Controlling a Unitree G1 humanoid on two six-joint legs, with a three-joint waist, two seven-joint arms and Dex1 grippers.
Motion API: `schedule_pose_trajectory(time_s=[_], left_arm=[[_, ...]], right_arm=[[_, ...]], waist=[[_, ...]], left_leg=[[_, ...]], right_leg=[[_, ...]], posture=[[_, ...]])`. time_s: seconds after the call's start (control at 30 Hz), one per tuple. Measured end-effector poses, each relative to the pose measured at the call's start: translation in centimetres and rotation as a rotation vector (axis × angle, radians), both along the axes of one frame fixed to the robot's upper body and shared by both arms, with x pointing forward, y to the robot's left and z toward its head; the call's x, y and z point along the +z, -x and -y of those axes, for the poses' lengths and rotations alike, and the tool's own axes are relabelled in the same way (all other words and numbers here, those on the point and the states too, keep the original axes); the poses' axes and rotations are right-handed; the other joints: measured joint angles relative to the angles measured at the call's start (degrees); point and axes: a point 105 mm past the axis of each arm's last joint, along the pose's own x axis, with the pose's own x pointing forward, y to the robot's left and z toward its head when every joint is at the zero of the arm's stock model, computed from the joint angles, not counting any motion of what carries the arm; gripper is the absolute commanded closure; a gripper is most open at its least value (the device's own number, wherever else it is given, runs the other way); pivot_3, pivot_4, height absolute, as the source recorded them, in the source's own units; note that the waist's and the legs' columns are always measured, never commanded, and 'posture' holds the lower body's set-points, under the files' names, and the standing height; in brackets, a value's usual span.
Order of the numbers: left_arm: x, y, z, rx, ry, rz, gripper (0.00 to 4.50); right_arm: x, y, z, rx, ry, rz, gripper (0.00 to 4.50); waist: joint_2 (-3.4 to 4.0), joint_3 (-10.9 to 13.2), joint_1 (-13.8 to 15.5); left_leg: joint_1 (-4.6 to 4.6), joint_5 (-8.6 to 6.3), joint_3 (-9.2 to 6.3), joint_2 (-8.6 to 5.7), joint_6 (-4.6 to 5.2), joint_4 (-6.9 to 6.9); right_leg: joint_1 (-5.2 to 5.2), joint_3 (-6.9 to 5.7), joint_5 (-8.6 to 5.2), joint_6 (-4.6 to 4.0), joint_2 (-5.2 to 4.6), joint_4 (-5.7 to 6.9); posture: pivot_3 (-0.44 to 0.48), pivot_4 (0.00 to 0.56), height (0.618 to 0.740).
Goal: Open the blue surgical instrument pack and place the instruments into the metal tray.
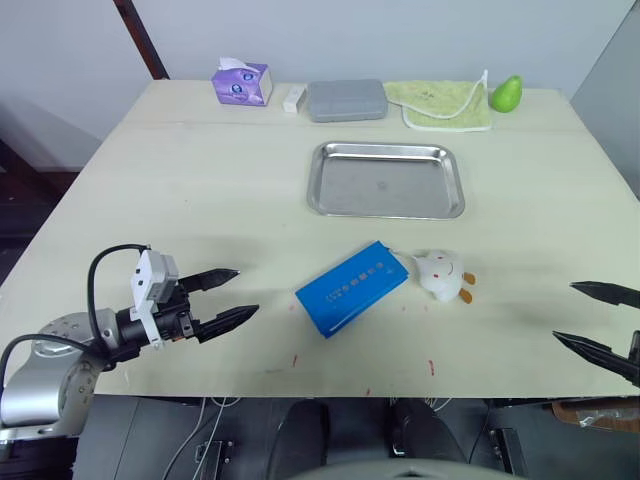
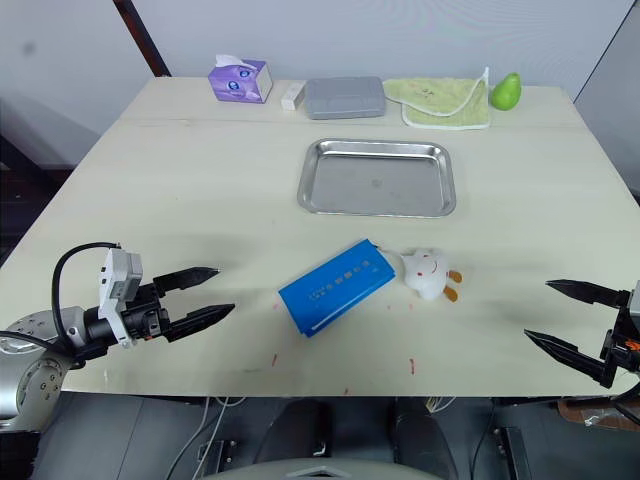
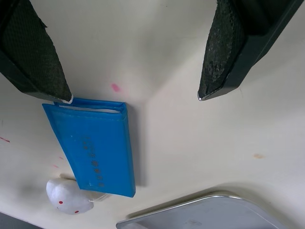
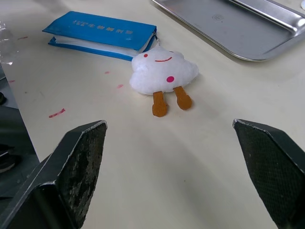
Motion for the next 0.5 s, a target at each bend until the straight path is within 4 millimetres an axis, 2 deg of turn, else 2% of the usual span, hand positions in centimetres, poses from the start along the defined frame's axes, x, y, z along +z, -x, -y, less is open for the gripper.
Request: schedule_pose_trajectory(time_s=[0.1, 0.23, 0.5], left_arm=[[-0.1, -0.1, 0.0, 0.009, 0.007, 0.002, 0.0], [0.0, -0.2, 0.7, -0.001, 0.066, 0.01, 0.0], [1.6, -0.5, 1.6, -0.08, 0.1, 0.064, 0.0]], right_arm=[[0.1, 0.0, -0.2, -0.006, -0.002, -0.001, 0.06], [0.5, -0.3, -1.6, 0.02, -0.022, 0.013, 0.06], [1.3, -0.9, -3.6, 0.082, -0.029, 0.055, 0.06]], waist=[[0.01, -0.01, 0.0], [0.05, -0.03, -0.02], [0.05, -0.03, 0.07]], left_leg=[[0.0, 0.0, 0.0, 0.0, 0.0, 0.0], [0.0, 0.0, -0.01, 0.0, 0.0, 0.0], [0.01, 0.0, 0.0, 0.0, 0.0, 0.01]], right_leg=[[0.0, 0.0, 0.0, 0.0, 0.0, 0.0], [0.0, -0.01, 0.0, 0.0, 0.01, 0.02], [0.01, 0.0, 0.0, 0.0, 0.01, 0.01]], posture=[[0.0, 0.15, 0.736], [0.0, 0.15, 0.736], [0.0, 0.15, 0.736]])
